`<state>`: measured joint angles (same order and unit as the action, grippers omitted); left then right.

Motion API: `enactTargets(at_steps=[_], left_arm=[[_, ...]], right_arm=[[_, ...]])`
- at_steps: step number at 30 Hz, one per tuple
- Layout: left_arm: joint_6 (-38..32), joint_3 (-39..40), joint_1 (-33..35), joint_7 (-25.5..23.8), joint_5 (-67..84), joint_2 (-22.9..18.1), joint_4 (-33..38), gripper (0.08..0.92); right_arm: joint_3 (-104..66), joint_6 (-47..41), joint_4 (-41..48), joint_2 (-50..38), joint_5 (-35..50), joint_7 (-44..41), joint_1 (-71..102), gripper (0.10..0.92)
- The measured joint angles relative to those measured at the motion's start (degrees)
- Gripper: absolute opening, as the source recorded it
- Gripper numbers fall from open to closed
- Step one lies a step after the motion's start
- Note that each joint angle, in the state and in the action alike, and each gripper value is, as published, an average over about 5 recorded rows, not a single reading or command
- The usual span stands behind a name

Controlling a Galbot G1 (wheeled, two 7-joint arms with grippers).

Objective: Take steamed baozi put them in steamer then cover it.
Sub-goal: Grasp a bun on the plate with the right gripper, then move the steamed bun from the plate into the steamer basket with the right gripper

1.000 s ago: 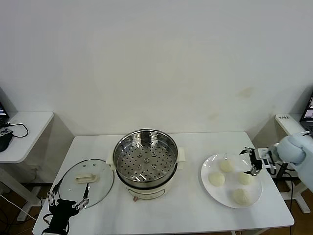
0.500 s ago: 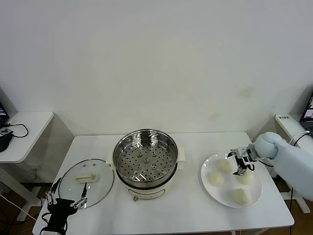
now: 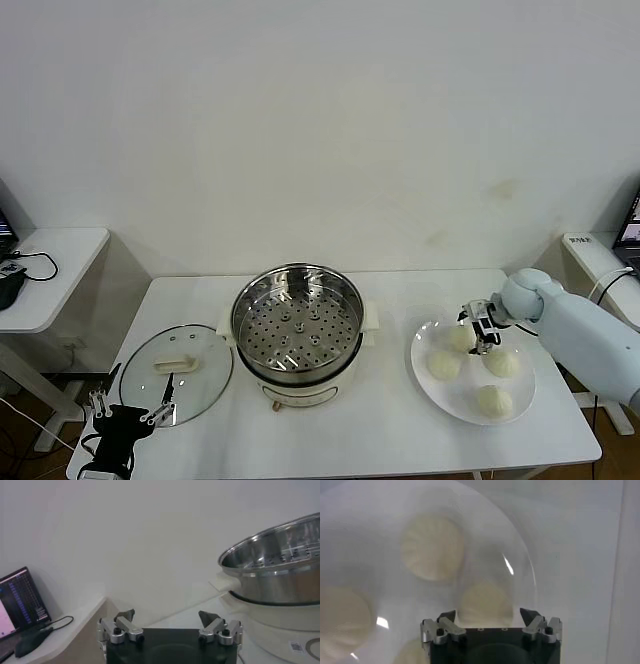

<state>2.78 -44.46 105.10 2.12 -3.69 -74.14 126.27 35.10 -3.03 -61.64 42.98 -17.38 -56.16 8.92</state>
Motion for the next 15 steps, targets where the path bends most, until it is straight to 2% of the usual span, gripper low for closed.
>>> enactTargets(at_steps=[9,15], left_arm=[[0.0,-0.2,0.1,0.0,0.0,0.2,0.1,0.823],[0.0,-0.2,0.1,0.0,0.1,0.6,0.4,0.823]], right_arm=[[1.2,-0.1,0.9,0.6,-0.5,-0.6,-1.1,0.646],[2.5,-0.2,-0.1,-0.3,0.8,-1.5,-2.6,0.643]])
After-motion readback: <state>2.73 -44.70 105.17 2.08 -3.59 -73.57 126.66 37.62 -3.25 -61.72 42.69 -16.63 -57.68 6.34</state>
